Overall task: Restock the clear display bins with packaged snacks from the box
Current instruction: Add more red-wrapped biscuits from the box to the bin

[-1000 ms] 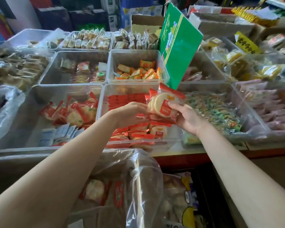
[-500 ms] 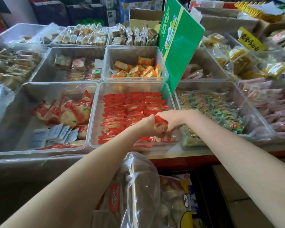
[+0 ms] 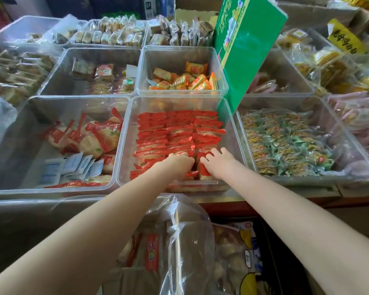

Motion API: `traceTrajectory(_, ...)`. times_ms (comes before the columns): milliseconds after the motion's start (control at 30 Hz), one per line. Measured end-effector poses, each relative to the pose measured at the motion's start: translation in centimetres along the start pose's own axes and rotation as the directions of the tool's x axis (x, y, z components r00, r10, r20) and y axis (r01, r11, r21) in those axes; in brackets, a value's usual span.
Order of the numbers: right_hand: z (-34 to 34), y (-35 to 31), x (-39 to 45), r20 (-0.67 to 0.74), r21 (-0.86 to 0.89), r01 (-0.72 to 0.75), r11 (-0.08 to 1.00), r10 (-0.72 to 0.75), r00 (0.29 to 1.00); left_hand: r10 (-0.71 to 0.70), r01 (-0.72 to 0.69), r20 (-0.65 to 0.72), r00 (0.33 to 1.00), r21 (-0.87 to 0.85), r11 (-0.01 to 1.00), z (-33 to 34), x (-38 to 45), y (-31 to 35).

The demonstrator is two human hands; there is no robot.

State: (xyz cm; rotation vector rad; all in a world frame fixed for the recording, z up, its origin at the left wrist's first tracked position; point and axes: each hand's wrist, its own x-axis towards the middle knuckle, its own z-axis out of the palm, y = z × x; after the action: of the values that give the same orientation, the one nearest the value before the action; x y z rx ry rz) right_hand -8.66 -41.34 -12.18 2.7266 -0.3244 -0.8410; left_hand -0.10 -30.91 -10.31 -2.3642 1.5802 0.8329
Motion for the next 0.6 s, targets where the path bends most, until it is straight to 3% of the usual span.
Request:
traceTrajectory(100, -1.3, 0.9, -0.5, 0.060, 0.042, 0.030, 0.999, -0.032, 0.998, 0.002, -0.003, -0.025, 1.000, -0.039, 0.999, -0.1, -0.2, -0.1)
traceTrajectory(300, -2.4, 1.4, -0.9, 0.147, 0.440, -0.070, 0.895, 0.005, 0.989, 0.001, -0.001, -0.043, 0.999, -0.001, 1.000, 0.1, 0.4, 0.1)
traceTrajectory(433, -2.4, 0.6, -0.4, 0.203, 0.433, -0.119, 0.893, 0.032, 0.979, -0.044, 0.045, -0.054, 0.998, 0.018, 0.999, 0.4, 0.5, 0.7)
traceTrajectory(533, -3.7, -0.3, -1.4, 0.227, 0.390, -0.180, 0.903, 0.095, 0.969, -0.037, 0.013, -0.245, 0.969, -0.099, 0.995, -0.5, -1.6, 0.4)
traceTrajectory(600, -6.2, -0.9, -3.0, 0.054, 0.345, -0.204, 0.916, 0.198, 0.979, 0.023, -0.124, -0.491, 0.871, -0.174, 0.977, -1.1, -5.0, -1.1)
